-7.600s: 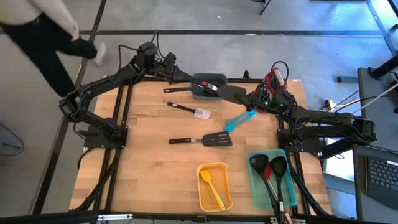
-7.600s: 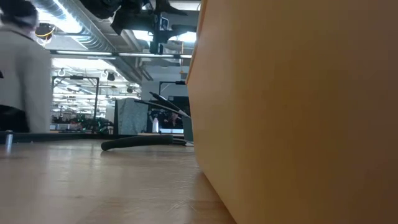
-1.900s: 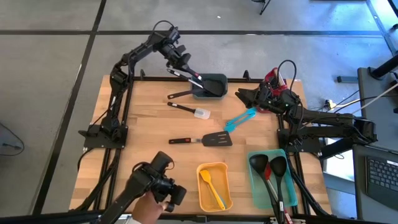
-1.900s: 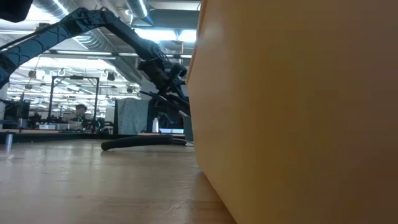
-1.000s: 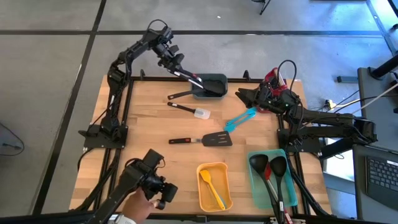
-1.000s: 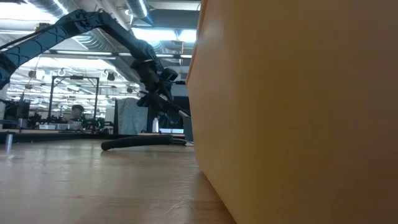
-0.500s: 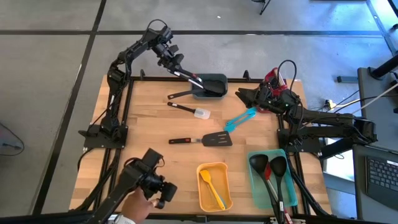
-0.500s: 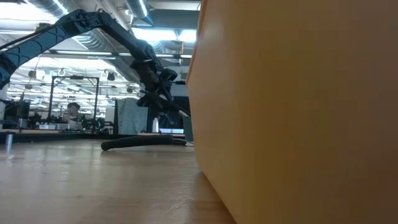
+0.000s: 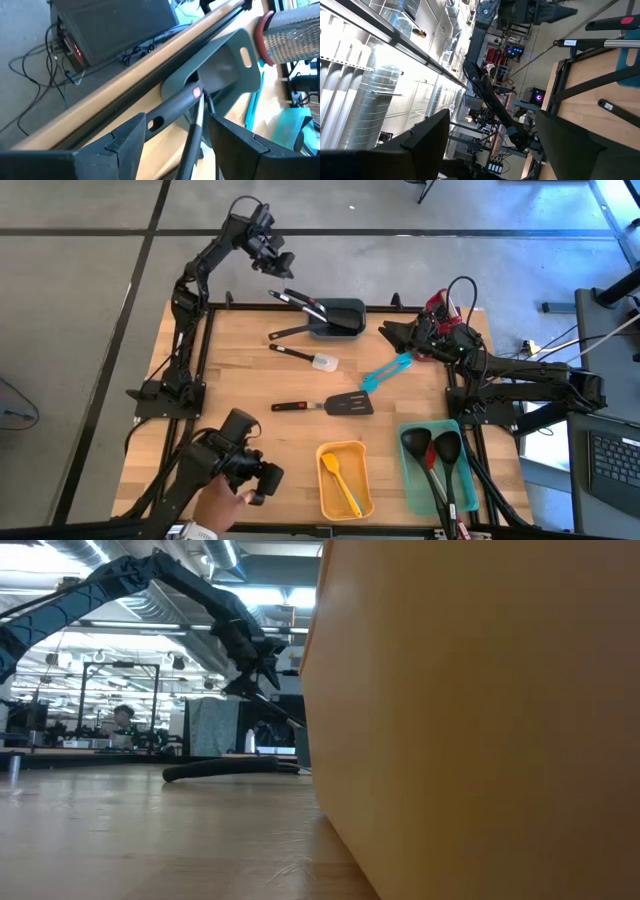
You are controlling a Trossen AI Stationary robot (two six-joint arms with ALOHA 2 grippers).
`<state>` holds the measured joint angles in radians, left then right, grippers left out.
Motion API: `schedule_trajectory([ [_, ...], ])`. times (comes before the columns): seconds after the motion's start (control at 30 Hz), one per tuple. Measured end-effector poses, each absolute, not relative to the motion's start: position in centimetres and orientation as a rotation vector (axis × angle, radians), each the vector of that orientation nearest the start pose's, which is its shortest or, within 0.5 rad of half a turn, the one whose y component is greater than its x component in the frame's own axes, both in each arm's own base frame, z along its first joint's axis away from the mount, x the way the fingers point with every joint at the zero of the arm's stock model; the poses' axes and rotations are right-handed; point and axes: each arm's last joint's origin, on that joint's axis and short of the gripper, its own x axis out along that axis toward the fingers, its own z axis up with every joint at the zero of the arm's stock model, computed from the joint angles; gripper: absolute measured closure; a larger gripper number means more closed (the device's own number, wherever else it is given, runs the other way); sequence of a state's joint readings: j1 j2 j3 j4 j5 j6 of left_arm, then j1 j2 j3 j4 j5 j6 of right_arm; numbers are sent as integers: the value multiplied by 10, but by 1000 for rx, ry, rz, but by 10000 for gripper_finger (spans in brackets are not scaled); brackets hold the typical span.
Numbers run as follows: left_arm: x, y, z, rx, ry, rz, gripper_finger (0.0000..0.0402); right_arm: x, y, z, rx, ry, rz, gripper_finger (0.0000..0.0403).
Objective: Pick & Place Kitchen Items
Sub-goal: Put the small blue spatula into the yellow bin
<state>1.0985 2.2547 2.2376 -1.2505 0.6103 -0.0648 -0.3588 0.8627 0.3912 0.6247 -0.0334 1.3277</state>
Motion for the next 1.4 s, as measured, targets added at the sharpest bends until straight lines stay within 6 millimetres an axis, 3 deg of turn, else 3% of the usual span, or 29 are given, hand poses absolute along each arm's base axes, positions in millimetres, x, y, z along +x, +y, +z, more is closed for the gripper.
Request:
schedule_trajectory([
  [0.43,229,400,310,-977,730,403,192,178,-66,261,1283,-346,-179,108],
  [0.6,232,389,330,-996,639,297,192,178,-66,261,1283,-341,-173,108],
  [0.77,230,372,357,-964,585,228,192,179,-62,260,1283,-239,-62,108],
  [1.1,237,316,406,-921,569,90,192,182,-48,245,1385,111,112,107],
  [1.4,261,233,432,-811,741,-10,192,186,-26,235,1427,264,124,107],
])
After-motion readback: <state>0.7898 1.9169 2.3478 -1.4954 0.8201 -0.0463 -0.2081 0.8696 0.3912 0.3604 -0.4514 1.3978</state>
